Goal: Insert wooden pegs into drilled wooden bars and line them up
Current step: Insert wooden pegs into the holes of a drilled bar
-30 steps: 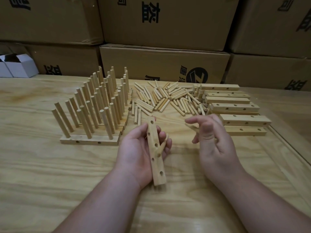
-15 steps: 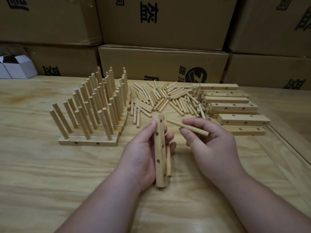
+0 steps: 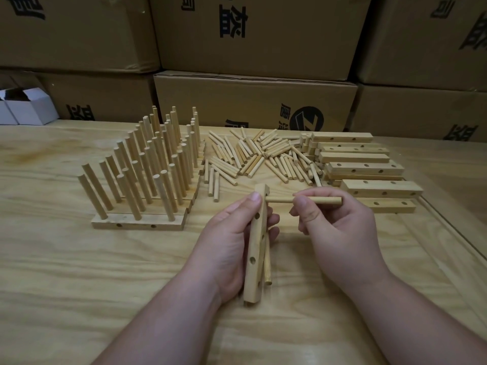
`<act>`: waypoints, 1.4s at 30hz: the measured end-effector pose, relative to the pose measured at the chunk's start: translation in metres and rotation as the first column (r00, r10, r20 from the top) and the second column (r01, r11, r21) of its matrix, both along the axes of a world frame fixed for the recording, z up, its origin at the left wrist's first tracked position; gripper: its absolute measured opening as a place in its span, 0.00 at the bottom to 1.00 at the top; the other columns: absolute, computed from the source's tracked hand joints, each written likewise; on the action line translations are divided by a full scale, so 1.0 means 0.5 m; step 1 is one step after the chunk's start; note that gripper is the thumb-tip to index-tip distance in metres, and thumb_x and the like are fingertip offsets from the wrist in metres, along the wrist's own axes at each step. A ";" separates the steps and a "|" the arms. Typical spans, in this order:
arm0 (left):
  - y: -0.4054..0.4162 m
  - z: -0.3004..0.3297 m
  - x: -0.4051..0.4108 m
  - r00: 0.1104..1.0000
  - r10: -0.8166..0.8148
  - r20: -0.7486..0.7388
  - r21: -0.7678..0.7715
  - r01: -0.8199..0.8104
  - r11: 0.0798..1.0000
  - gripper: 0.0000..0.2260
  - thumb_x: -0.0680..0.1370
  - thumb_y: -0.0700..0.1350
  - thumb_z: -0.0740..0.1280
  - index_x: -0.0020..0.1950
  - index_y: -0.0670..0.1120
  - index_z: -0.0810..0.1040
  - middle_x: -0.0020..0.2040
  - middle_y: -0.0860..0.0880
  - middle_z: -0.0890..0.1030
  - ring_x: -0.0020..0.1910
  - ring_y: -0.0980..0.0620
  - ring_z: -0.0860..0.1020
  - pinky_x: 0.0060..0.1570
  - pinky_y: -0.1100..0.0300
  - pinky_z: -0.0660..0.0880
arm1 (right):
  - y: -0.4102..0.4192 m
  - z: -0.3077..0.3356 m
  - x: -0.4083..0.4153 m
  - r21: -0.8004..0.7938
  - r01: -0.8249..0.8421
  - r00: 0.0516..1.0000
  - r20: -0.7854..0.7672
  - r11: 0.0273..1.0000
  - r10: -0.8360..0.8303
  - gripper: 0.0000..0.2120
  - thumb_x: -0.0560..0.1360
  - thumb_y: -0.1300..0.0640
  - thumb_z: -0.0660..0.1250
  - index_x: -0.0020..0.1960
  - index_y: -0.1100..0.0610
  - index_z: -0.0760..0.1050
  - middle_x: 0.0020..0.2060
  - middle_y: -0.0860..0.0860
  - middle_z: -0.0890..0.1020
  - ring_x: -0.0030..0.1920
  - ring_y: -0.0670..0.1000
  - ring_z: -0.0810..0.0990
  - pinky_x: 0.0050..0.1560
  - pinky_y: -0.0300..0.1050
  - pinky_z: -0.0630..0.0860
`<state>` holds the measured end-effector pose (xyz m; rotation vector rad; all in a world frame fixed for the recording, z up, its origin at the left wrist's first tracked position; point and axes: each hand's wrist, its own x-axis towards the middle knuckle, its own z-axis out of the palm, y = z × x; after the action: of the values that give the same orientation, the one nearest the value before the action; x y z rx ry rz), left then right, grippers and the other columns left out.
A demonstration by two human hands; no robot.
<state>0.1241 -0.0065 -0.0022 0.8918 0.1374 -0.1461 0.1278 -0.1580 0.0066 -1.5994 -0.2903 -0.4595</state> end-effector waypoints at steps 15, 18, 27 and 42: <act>0.000 -0.007 0.000 0.998 -0.055 0.043 0.080 0.051 0.995 0.24 0.70 0.48 0.75 0.63 0.39 0.81 0.44 0.44 0.84 0.45 0.50 0.85 0.57 0.53 0.81 | -0.005 0.001 0.004 -0.047 0.017 1.000 0.002 0.999 -0.017 0.16 0.72 0.47 0.71 0.37 0.59 0.76 0.29 0.58 0.76 0.32 0.58 0.75 0.33 0.43 0.74; 0.001 -0.008 0.000 0.997 -0.066 0.051 0.095 0.061 0.994 0.25 0.70 0.49 0.75 0.63 0.39 0.81 0.44 0.44 0.84 0.46 0.51 0.85 0.57 0.53 0.81 | -0.009 -0.003 0.006 -0.068 0.016 1.000 0.015 0.998 -0.015 0.21 0.74 0.46 0.70 0.34 0.62 0.72 0.28 0.61 0.73 0.31 0.60 0.72 0.32 0.42 0.71; 0.005 0.004 0.008 0.998 0.047 -0.050 -0.072 -0.051 0.996 0.14 0.81 0.50 0.65 0.56 0.38 0.77 0.49 0.37 0.80 0.49 0.40 0.83 0.57 0.42 0.81 | 0.006 -0.029 0.015 -0.300 -0.141 0.976 -0.199 0.944 0.083 0.08 0.75 0.46 0.72 0.52 0.46 0.78 0.41 0.46 0.84 0.40 0.47 0.83 0.40 0.39 0.78; 0.007 -0.002 0.011 0.997 0.079 0.022 -0.115 -0.076 0.990 0.14 0.76 0.50 0.67 0.54 0.40 0.77 0.51 0.39 0.82 0.53 0.43 0.83 0.56 0.48 0.80 | 0.004 -0.025 0.020 -0.204 -0.315 0.898 -0.381 0.927 0.221 0.20 0.74 0.59 0.73 0.62 0.44 0.73 0.40 0.48 0.86 0.38 0.46 0.83 0.39 0.35 0.77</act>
<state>0.1296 -0.0031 -0.0032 0.7734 0.1377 -0.0688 0.1380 -0.1559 -0.0057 -1.8296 -0.3028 0.0901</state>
